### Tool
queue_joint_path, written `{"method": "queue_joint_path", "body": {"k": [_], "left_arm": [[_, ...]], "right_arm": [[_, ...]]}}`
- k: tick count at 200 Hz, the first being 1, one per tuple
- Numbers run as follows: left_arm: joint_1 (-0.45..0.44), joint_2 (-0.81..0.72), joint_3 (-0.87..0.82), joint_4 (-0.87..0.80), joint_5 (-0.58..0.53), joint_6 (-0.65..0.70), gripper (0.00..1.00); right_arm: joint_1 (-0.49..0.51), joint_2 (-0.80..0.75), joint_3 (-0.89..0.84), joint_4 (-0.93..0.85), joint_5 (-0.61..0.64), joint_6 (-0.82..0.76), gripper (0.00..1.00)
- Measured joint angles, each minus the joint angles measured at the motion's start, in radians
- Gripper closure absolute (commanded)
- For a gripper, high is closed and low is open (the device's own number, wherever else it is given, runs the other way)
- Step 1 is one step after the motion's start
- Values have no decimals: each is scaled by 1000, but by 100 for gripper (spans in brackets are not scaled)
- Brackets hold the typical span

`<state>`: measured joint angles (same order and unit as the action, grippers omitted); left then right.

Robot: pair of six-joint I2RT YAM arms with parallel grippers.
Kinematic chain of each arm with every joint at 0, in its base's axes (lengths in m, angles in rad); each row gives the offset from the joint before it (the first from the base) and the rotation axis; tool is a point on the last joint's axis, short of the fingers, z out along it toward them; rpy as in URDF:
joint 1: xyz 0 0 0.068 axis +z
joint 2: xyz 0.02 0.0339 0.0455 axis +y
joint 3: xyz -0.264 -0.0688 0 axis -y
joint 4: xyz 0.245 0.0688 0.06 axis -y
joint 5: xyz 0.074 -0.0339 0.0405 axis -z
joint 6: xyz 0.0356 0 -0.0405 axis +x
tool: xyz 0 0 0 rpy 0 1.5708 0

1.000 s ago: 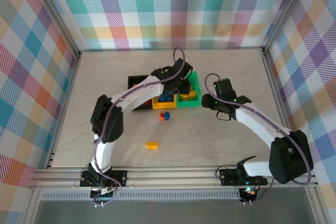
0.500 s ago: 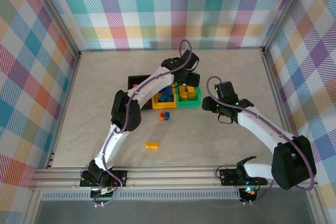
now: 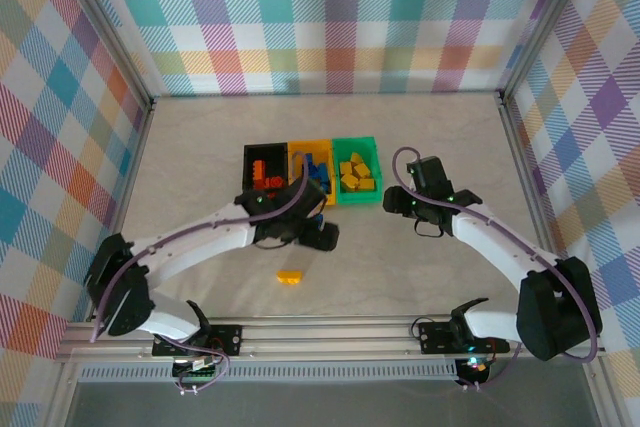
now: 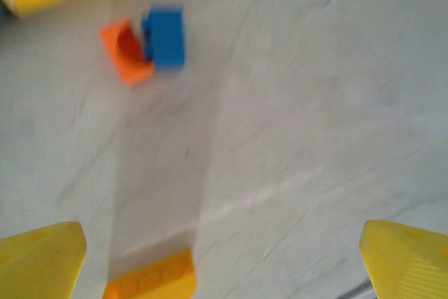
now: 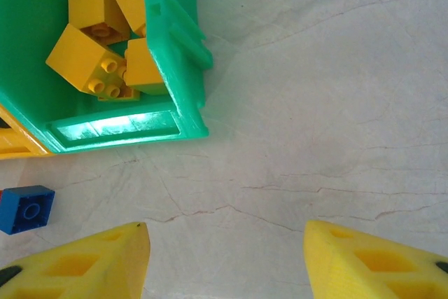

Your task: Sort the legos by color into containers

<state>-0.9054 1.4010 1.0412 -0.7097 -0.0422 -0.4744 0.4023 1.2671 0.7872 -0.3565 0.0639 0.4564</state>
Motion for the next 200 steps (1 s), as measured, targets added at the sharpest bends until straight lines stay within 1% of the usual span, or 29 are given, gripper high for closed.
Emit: {"method": "queue_joint_path", "body": {"k": [19,43,72,85,123,130,134,163,177,187,200], "left_arm": [[-31,-37,-116,-10,6,-39,0],[-79,-39,-182,-17,4,-63,0],[-87,-29,-195,8,-19,-61,0],[-88,-16,-195,23,-26,-56,2],[-97,58,-206,64,-51,-44,3],[-97,67,-212,70,-57,-41,5],[-97,72,-216,74,-58,-38,8],[-105,92,-229,86,-75,-29,32],[-114,92,-236,88,-80,-32,36],[-120,92,-242,89,-82,-39,42],[-127,92,-250,87,-83,-41,45]], "right_arm": [[0,13,-2,6,-6,0,40],[0,25,-2,17,-10,1,40],[0,26,-2,20,-13,1,40],[0,26,-2,19,-12,1,40],[0,20,-3,19,-11,1,40],[0,18,-4,19,-11,1,40],[0,18,-4,19,-10,1,40],[0,14,-8,17,-5,1,40],[0,12,-8,16,0,1,40],[0,9,-8,16,3,0,40],[0,5,-8,16,6,0,40]]}}
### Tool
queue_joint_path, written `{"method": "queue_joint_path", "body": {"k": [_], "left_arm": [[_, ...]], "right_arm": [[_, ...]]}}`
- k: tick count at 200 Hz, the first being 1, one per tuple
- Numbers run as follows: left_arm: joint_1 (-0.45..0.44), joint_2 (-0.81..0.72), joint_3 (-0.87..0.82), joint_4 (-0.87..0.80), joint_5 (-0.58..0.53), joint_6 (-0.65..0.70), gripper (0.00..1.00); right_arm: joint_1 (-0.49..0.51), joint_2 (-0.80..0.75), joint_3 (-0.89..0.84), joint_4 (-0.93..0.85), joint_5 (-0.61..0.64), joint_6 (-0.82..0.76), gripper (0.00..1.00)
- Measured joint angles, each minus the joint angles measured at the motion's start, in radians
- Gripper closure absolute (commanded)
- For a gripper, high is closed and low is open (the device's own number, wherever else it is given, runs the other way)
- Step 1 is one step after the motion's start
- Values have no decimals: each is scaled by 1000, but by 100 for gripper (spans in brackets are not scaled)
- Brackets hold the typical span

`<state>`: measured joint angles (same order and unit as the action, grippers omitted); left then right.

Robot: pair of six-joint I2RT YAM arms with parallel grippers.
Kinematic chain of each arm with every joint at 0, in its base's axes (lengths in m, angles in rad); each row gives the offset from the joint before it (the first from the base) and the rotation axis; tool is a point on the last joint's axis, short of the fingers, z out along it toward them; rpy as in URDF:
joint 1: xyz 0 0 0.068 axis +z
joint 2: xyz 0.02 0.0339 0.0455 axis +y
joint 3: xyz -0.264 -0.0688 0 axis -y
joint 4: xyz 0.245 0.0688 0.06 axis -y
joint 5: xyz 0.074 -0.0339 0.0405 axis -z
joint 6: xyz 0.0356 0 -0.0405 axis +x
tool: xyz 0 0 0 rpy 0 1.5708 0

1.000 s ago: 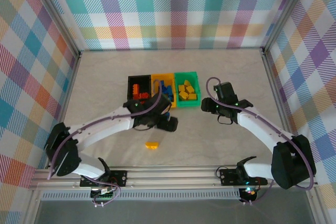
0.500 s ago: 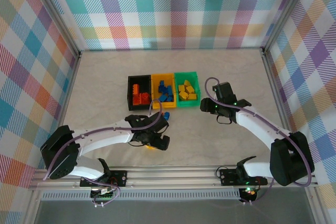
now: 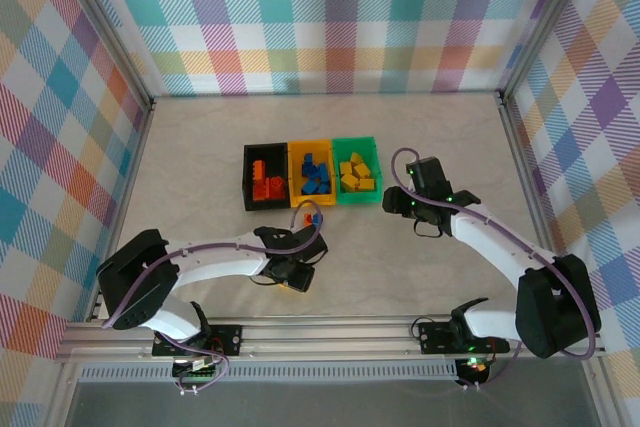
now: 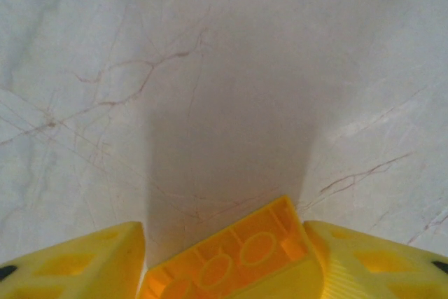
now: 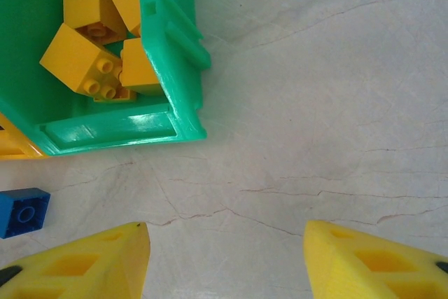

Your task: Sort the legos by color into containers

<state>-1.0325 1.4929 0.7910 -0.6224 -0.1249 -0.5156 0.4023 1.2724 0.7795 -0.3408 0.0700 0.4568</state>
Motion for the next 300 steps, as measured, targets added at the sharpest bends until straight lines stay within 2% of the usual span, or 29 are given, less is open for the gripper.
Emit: {"method": "queue_joint_path", "body": {"k": [52,107,126,136,155,165,182,203,235,255,271,300], "left_arm": [[-8,-2,-3,-2,2,-19,63],[-8,-35,29,-6,3,-44,71],[-4,-32,82,-4,10,-45,71],[3,-21,120,-8,12,-41,65],[13,9,211,-48,8,-25,38],[17,11,242,-66,3,-10,28],[22,-1,247,-97,3,-8,17],[23,-10,203,-130,24,-1,16],[23,-9,93,-156,56,-7,24],[23,-8,61,-162,59,-12,36],[23,5,55,-155,60,-15,50],[23,49,55,-124,64,-14,65]], "right_arm": [[0,0,0,0,1,0,40],[0,0,0,0,10,0,40],[0,0,0,-1,17,0,40],[0,-2,-1,-1,20,0,40],[0,-13,-3,-5,24,0,40],[0,-20,-6,-5,24,0,39],[0,-31,-16,-5,24,0,39],[0,-34,-24,-5,24,0,40],[0,-34,-27,-4,24,0,40],[0,-34,-27,-4,24,0,40],[0,-34,-28,-4,24,0,40],[0,-34,-28,-4,24,0,40]]}}
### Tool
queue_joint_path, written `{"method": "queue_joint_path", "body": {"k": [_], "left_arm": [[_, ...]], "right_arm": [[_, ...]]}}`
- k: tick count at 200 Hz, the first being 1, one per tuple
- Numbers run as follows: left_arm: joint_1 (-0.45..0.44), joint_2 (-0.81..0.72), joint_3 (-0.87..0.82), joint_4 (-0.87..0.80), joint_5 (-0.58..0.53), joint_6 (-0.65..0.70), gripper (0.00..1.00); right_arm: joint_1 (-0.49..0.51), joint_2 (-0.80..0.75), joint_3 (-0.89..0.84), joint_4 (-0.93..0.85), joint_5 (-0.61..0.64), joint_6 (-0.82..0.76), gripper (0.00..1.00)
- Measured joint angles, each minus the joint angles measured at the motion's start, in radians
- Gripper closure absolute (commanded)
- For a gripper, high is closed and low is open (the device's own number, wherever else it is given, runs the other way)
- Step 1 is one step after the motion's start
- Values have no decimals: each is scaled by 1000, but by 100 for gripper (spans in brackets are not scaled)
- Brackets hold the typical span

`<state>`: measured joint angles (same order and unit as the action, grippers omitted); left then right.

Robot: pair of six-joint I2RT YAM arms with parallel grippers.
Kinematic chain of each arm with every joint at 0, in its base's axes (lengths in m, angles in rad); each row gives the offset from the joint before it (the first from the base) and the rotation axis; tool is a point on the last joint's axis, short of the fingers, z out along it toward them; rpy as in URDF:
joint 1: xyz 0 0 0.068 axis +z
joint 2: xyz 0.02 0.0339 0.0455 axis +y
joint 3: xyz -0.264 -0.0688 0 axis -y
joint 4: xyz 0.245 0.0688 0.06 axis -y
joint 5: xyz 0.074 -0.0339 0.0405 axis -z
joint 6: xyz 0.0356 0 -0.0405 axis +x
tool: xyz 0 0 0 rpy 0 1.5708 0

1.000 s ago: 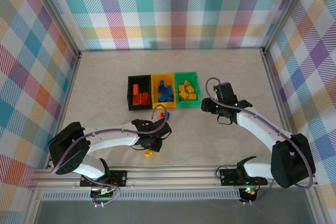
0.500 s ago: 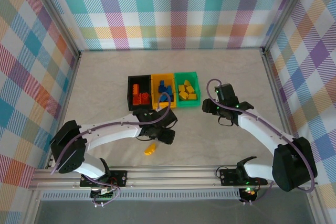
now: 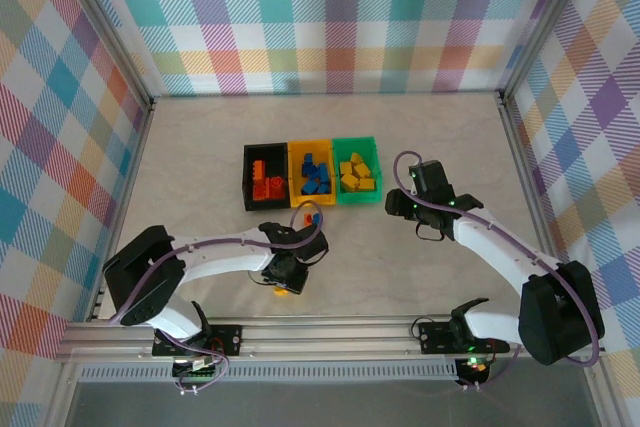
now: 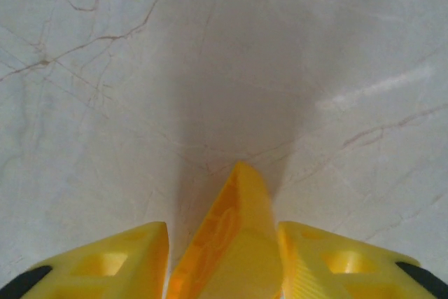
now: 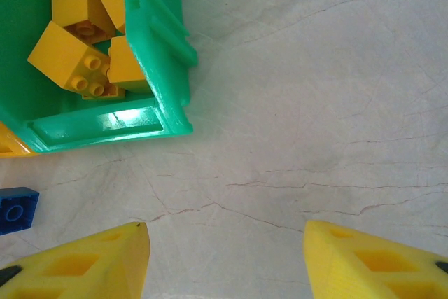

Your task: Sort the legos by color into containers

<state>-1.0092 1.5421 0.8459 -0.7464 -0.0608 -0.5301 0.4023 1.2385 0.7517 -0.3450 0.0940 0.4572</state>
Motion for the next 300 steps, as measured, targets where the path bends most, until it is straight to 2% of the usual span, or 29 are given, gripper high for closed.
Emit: {"method": "queue_joint_path", "body": {"k": [46,77,110,134,172,194,210,229,244,268,300], "left_arm": [[0,16,15,9,-1,5,76],[16,19,145,-12,3,16,79],[107,126,438,4,8,68,80],[169,317,716,23,5,114,81],[232,637,1148,-38,-21,169,81],[253,791,1374,-115,-42,190,71],[263,877,1519,-180,-54,197,53],[271,921,1616,-236,-55,209,31],[272,919,1635,-259,-52,202,21],[272,860,1560,-238,-33,196,12],[272,567,1150,-113,2,164,4]], "right_arm": [[0,0,0,0,3,0,40],[0,0,-3,2,3,0,40],[0,0,-8,1,4,1,40],[0,0,-12,1,8,1,40],[0,0,-18,-3,7,2,40],[0,-5,-18,-12,3,0,40],[0,-11,-19,-16,-2,-1,39],[0,-29,-22,-16,-16,-1,39],[7,-42,-24,-16,-29,-1,39],[40,-47,-24,-15,-45,0,39],[115,-37,-24,-8,-60,8,38]]}}
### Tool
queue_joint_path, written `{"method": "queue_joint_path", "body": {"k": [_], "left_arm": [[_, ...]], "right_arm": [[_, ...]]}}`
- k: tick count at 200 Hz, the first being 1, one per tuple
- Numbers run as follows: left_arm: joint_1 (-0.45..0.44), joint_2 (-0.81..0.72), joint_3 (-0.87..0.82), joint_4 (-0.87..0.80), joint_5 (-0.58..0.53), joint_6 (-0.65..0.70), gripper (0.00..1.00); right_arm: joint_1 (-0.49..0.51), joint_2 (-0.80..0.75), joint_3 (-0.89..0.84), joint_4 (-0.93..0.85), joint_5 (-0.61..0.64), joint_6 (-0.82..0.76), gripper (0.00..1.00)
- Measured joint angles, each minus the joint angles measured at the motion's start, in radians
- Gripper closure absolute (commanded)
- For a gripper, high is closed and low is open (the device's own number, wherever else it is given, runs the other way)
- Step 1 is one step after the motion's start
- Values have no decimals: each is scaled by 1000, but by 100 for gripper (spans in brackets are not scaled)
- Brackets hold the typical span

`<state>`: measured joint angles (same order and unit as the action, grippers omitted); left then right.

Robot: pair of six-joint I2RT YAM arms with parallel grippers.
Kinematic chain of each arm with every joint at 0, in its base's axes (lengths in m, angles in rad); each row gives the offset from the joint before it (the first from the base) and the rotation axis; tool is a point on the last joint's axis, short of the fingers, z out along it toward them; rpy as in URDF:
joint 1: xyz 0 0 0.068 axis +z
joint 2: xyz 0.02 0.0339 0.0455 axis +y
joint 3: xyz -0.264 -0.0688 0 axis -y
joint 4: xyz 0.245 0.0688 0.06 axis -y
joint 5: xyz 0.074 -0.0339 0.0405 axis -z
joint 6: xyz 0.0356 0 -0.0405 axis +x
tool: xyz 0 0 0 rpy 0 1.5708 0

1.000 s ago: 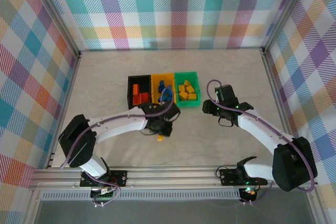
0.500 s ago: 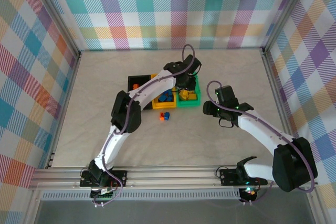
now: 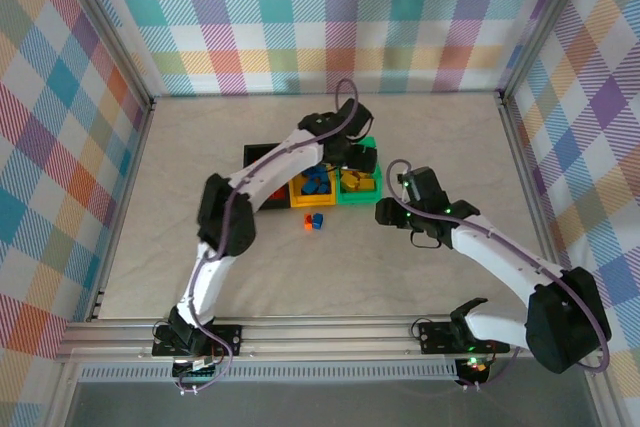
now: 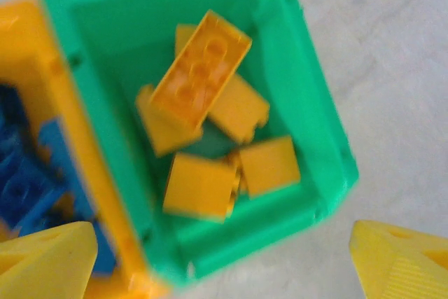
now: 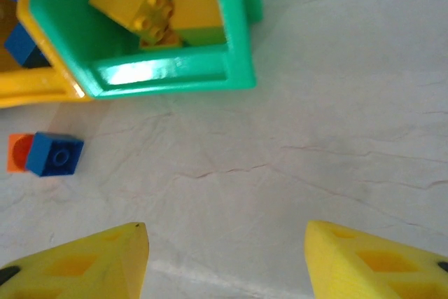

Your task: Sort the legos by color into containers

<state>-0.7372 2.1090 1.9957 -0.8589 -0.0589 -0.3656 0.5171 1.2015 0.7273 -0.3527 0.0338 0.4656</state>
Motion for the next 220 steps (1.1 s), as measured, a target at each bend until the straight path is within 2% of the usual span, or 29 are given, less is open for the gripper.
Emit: {"method": "queue_joint_path", "body": {"k": [50,76,95,142,183,220], "left_arm": [[0,-628,-665,221,11,-88,0],[0,-871,-951,245,-20,-143,0],[0,-1006,-1102,228,-39,-179,0],[1,-1151,-1218,205,-65,-229,0],[13,-1168,-1228,206,-66,-233,0],[28,-1168,-1238,210,-65,-232,0]], "right_arm": [[155,180,38,77,-18,56,35],[223,316,119,141,-19,99,36],[255,398,175,194,-13,138,36],[283,557,342,206,50,216,40],[284,641,395,184,63,243,42],[290,658,408,139,64,262,52]]}}
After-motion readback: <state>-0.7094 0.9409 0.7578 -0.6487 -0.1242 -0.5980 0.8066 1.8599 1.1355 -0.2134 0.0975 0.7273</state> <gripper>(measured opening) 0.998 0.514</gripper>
